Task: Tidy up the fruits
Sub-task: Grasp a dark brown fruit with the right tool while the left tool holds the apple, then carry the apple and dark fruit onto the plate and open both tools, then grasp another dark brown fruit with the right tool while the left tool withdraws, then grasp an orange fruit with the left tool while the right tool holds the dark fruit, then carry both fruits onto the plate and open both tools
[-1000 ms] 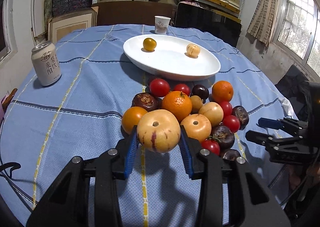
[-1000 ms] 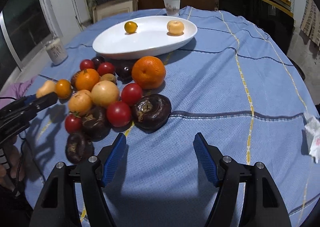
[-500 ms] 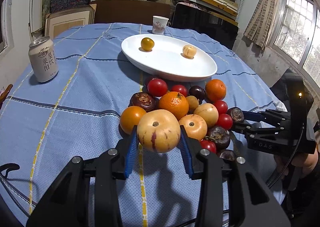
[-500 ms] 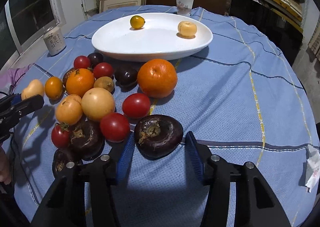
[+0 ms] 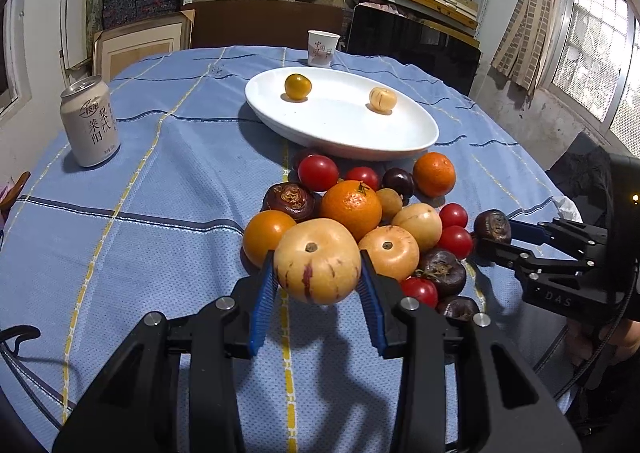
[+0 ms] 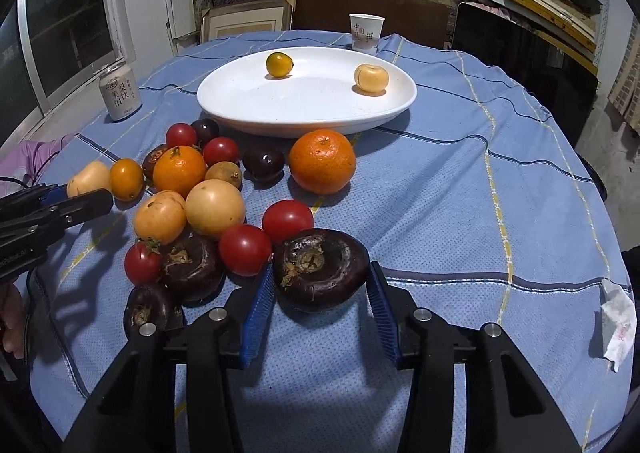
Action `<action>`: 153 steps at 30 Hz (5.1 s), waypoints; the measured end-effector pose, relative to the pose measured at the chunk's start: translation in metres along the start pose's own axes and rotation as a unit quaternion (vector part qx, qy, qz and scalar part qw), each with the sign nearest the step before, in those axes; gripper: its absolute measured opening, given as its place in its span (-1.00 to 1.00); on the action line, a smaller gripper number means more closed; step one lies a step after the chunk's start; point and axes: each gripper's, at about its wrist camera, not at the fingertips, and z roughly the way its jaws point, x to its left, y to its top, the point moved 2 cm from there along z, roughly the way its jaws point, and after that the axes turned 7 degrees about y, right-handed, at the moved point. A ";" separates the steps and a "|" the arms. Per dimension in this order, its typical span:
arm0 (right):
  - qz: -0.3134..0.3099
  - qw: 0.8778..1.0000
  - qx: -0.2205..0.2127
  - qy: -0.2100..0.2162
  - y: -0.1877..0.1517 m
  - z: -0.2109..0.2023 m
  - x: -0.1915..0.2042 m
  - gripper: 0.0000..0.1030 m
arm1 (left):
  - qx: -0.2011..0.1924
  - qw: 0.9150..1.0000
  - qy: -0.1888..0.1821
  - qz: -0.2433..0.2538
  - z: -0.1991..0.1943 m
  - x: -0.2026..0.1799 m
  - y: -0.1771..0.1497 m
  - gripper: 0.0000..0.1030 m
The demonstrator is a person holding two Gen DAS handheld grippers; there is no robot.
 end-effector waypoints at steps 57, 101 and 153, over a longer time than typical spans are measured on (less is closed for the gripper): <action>-0.001 0.999 -0.051 0.010 0.178 0.080 -0.044 0.37 | 0.015 0.994 0.096 0.049 0.130 -0.004 0.174 0.48; -0.048 0.995 0.008 0.089 -0.030 -0.009 0.073 -0.22 | 0.033 0.995 0.081 0.055 0.023 0.018 0.020 0.66; -0.011 0.993 -0.018 0.113 -0.031 -0.014 0.062 -0.21 | 0.037 0.992 0.094 0.080 0.032 0.004 0.013 -0.25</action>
